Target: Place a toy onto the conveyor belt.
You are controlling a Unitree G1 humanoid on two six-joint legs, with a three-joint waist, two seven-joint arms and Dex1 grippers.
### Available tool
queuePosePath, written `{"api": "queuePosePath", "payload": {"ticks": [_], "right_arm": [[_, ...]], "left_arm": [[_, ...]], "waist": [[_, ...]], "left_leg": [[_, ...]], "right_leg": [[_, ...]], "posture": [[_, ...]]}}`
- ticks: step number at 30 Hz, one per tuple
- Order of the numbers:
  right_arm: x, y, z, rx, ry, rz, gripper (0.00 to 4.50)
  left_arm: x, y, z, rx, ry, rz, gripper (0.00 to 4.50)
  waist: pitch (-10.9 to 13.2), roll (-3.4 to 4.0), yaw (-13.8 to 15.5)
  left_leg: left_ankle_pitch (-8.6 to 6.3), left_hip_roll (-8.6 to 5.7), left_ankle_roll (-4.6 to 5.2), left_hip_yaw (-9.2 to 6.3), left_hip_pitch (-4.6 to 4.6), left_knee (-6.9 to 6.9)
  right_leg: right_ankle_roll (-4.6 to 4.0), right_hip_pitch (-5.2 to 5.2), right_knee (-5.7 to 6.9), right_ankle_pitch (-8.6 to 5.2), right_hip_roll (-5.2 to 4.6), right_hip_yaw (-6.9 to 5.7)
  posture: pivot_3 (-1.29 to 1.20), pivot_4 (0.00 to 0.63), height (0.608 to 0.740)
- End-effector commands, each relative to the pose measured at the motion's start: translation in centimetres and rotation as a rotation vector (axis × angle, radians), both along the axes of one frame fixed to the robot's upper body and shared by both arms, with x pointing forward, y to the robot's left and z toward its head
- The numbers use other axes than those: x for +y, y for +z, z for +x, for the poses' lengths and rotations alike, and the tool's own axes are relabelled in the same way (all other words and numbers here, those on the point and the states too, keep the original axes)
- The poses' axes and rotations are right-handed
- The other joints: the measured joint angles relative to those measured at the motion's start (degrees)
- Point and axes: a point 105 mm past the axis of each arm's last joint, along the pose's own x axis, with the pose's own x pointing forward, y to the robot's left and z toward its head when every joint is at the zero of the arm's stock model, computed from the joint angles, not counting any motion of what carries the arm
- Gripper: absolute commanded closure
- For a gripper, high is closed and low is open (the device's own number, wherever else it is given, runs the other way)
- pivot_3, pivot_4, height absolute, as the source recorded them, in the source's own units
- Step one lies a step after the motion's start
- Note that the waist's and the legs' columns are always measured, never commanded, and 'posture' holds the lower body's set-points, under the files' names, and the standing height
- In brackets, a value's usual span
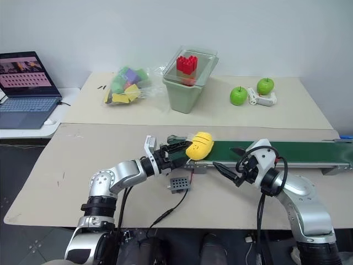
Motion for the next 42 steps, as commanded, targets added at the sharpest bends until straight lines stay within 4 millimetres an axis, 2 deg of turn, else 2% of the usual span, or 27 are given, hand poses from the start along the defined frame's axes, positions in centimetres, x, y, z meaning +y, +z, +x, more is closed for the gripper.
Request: {"api": "queuePosePath", "payload": {"ticks": [1,6,10,12,15,18,20,22,26,30,33,35,42], "right_arm": [[-0.2,1.4,0.4,-0.070,-0.010,0.000,0.00],[-0.1,1.4,0.4,-0.068,-0.004,0.007,0.00],[0.0,1.3,0.3,-0.067,-0.003,0.005,0.00],[0.0,1.3,0.3,-0.065,0.000,0.003,0.00],[0.2,1.3,0.2,-0.062,0.006,0.002,0.00],[0.5,1.3,0.3,-0.063,0.017,0.001,0.00],[0.6,1.5,0.6,-0.069,0.018,0.000,0.00],[0.8,1.6,0.9,-0.074,0.017,0.000,0.00],[0.7,1.8,2.0,-0.098,-0.033,0.002,0.00],[-0.9,2.0,3.5,-0.129,-0.155,-0.007,0.00],[-3.0,2.2,4.4,-0.161,-0.288,-0.013,0.00],[-4.0,2.2,4.6,-0.178,-0.353,-0.013,0.00],[-6.1,1.9,4.1,-0.200,-0.468,-0.003,0.00]], "left_arm": [[0.4,-0.4,-0.1,-0.003,0.007,0.048,0.05],[1.1,-0.4,0.0,-0.017,0.031,0.082,0.05],[3.3,-0.2,0.7,-0.078,0.108,0.182,0.05],[5.1,0.7,1.3,-0.185,0.177,0.302,0.05],[9.1,0.9,2.5,-0.332,0.309,0.596,0.05],[12.8,2.3,3.2,-0.372,0.474,0.653,0.05],[15.6,2.7,3.4,-0.417,0.569,0.772,0.05],[18.2,3.2,3.5,-0.419,0.680,0.831,0.05],[24.3,3.9,2.5,-0.428,0.977,0.962,0.05],[28.0,3.5,1.1,-0.421,1.171,1.057,0.05],[30.7,3.1,-0.5,-0.433,1.317,1.145,0.05],[31.8,2.7,-1.4,-0.429,1.380,1.157,0.05],[34.2,1.1,-3.4,-0.390,1.493,1.138,0.05]], "waist": [[0.0,0.00,0.0],[0.0,0.00,0.0],[0.0,0.00,-0.2],[0.0,-0.04,-0.4],[0.0,-0.03,-0.8],[0.0,-0.01,-0.4],[0.0,-0.02,0.0],[0.0,-0.02,0.2],[0.0,-0.02,0.1],[0.0,-0.02,0.2],[0.0,-0.02,0.3],[0.0,-0.02,0.4],[0.0,-0.02,0.3]], "left_leg": [[0.00,0.00,-0.01,0.00,0.00,0.00],[0.01,0.00,-0.01,-0.01,0.00,-0.02],[0.01,0.03,-0.02,0.00,0.01,-0.01],[0.02,0.05,-0.04,0.00,0.03,-0.02],[-0.19,0.28,-0.31,0.02,0.16,-0.10],[-0.20,0.43,-0.50,0.01,0.23,-0.24],[0.05,0.46,-0.78,0.00,0.10,-0.24],[0.19,0.46,-0.55,0.00,-0.06,-0.24],[0.19,0.47,-0.55,0.01,-0.12,-0.30],[0.17,0.53,-0.58,0.04,-0.18,-0.34],[0.16,0.56,-0.61,0.04,-0.22,-0.34],[-0.02,0.58,-0.92,0.06,-0.21,-0.34],[0.03,0.69,-0.84,0.10,-0.21,-0.33]], "right_leg": [[0.00,0.00,0.00,0.00,0.00,0.00],[-0.05,-0.01,-0.01,0.03,0.01,0.00],[-0.03,-0.01,0.00,0.02,0.02,0.00],[-0.05,-0.02,0.03,0.03,0.05,0.01],[-0.24,-0.01,0.02,0.09,0.31,0.09],[-0.46,-0.07,0.05,0.00,0.49,0.10],[-0.49,-0.17,0.01,-0.02,0.52,0.09],[-0.85,-0.31,-0.01,0.19,0.54,0.07],[-0.88,-0.32,-0.23,0.17,0.59,0.03],[-0.89,-0.32,-0.42,0.18,0.66,-0.01],[-0.89,-0.35,-0.42,0.19,0.66,-0.07],[-0.90,-0.34,-0.42,0.19,0.66,-0.08],[-0.87,-0.35,-0.38,0.18,0.71,-0.12]], "posture": [[0.00,0.150,0.740],[0.00,0.150,0.740],[0.00,0.150,0.740],[0.00,0.150,0.740],[0.00,0.150,0.740],[0.00,0.150,0.740],[0.00,0.150,0.740],[0.00,0.150,0.740],[0.00,0.150,0.740],[0.00,0.150,0.740],[0.00,0.150,0.740],[0.00,0.150,0.740],[0.00,0.150,0.740]]}}
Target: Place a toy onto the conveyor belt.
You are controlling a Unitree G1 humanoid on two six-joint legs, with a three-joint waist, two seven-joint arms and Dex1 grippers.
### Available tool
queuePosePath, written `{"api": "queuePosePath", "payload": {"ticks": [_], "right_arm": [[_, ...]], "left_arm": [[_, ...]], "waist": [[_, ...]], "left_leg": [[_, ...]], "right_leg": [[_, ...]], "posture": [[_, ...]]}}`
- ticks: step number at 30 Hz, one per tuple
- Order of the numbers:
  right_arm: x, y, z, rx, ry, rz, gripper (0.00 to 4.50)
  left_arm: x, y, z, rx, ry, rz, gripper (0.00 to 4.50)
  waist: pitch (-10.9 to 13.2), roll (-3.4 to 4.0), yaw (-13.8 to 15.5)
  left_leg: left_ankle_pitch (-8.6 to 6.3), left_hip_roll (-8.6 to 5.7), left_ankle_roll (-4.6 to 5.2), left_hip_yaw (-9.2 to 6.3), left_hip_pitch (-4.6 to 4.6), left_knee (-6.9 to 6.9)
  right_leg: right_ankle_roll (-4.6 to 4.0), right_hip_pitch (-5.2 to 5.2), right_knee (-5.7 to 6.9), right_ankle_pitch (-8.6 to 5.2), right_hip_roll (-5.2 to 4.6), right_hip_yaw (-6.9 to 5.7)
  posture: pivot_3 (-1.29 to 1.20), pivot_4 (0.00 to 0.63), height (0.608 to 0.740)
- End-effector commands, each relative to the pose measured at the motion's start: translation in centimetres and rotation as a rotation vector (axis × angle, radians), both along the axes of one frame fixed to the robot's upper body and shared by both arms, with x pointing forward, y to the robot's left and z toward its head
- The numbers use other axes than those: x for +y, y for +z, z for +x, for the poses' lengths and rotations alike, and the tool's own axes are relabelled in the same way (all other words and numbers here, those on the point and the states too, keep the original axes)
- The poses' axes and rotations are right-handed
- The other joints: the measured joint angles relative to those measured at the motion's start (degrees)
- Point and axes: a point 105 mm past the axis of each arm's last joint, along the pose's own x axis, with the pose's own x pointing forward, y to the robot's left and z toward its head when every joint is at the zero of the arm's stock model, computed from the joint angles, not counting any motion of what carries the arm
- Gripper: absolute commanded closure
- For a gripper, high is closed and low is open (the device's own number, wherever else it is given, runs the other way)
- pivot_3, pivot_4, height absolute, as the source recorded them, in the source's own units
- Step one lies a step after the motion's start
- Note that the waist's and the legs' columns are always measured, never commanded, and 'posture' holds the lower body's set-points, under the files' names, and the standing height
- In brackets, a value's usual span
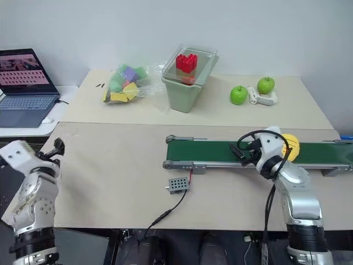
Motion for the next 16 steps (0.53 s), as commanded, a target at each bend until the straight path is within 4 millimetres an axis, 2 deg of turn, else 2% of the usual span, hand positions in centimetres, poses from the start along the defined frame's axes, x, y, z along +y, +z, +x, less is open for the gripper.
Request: {"api": "queuePosePath", "payload": {"ticks": [1,9,16], "right_arm": [[-1.4,1.1,-0.4,-0.069,-0.066,0.009,0.00],[-3.8,0.6,-0.5,-0.087,-0.174,0.040,0.00],[-4.1,0.7,-0.2,-0.100,-0.187,0.047,0.00]], "left_arm": [[1.4,1.1,-0.7,-0.071,0.046,0.030,0.05],[1.5,0.4,0.0,-0.064,0.006,0.040,0.05],[1.2,0.7,0.4,-0.089,-0.014,0.042,0.05]], "waist": [[0.0,0.00,0.0],[0.0,0.00,-0.4],[0.0,0.00,-0.5]], "left_leg": [[0.02,0.02,0.03,-0.01,0.00,0.00],[0.06,0.06,0.17,0.04,0.11,0.03],[0.13,0.10,0.29,0.05,0.10,0.03]], "right_leg": [[0.04,0.01,0.00,-0.02,0.01,-0.02],[0.26,0.10,0.01,-0.08,0.03,0.01],[-0.06,0.09,0.01,0.11,0.06,0.01]], "posture": [[0.00,0.150,0.740],[0.00,0.150,0.740],[0.00,0.150,0.740]]}}
